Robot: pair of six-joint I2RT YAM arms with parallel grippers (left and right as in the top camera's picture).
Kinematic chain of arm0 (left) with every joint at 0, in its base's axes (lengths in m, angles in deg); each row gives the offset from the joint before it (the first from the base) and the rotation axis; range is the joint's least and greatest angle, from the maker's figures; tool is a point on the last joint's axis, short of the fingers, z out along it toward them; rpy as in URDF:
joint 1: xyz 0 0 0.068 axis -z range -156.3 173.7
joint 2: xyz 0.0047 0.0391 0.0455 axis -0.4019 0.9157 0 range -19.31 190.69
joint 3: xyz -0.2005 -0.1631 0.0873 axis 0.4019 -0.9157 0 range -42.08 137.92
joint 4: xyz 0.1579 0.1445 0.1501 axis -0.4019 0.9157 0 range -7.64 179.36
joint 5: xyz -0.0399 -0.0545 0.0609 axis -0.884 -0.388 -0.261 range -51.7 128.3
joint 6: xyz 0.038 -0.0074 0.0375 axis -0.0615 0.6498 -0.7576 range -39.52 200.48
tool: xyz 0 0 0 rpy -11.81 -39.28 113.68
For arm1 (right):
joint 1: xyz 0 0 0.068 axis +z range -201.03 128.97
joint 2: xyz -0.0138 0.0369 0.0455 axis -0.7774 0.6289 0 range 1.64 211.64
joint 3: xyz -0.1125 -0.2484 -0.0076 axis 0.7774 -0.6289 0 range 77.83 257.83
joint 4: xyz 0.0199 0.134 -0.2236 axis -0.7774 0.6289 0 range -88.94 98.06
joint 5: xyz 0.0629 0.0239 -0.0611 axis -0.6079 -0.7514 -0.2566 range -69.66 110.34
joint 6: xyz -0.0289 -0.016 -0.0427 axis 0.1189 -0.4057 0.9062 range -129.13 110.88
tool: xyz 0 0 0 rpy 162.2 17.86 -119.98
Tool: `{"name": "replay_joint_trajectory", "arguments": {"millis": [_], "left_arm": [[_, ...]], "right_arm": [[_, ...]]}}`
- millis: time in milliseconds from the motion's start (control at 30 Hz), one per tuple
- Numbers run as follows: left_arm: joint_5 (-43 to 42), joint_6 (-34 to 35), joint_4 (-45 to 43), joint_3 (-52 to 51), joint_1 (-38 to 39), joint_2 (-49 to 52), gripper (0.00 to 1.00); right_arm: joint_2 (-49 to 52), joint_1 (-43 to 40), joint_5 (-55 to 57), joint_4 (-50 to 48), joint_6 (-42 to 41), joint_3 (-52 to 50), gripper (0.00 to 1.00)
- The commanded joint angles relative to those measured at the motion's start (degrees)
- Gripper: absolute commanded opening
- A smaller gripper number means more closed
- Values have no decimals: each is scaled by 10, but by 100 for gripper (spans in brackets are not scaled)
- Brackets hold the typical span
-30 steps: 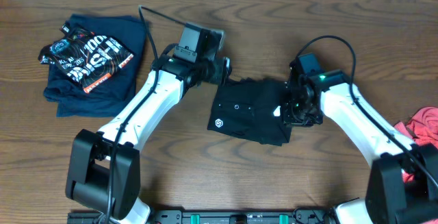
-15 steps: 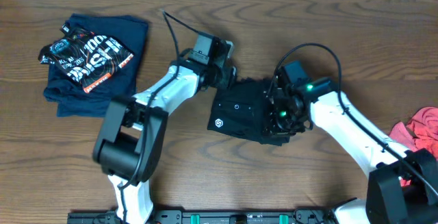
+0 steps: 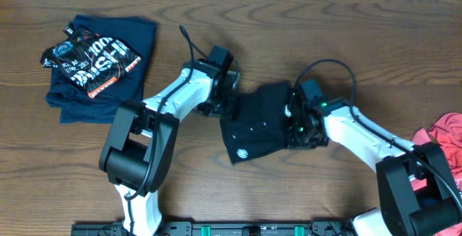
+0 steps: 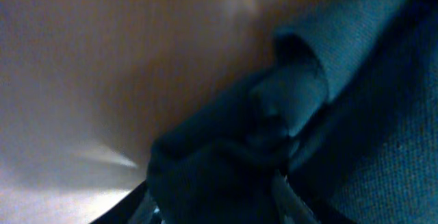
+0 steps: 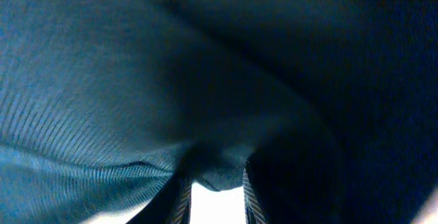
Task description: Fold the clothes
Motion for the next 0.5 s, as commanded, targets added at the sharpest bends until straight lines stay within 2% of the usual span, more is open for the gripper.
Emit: {"name": "replay_joint_trajectory", "arguments": {"millis": [0,133,200,300,467], "left_arm": [[16,42,56,-15,1,14,49],[14,103,106,-15,4,13,50],[14,115,114,-15,5,10,50],[24,116,111,-14,2,-10,51],[61,128,90,-6,-10,-75,51]], "right_arm": [[6,-41,147,-60,-7,1,26],[6,-76,114,-167,46,18,26],[6,-83,83,-169,63,39,28],[4,-82,41,-118,74,75,33],[-17,-83,-55,-7,74,117,34]]}}
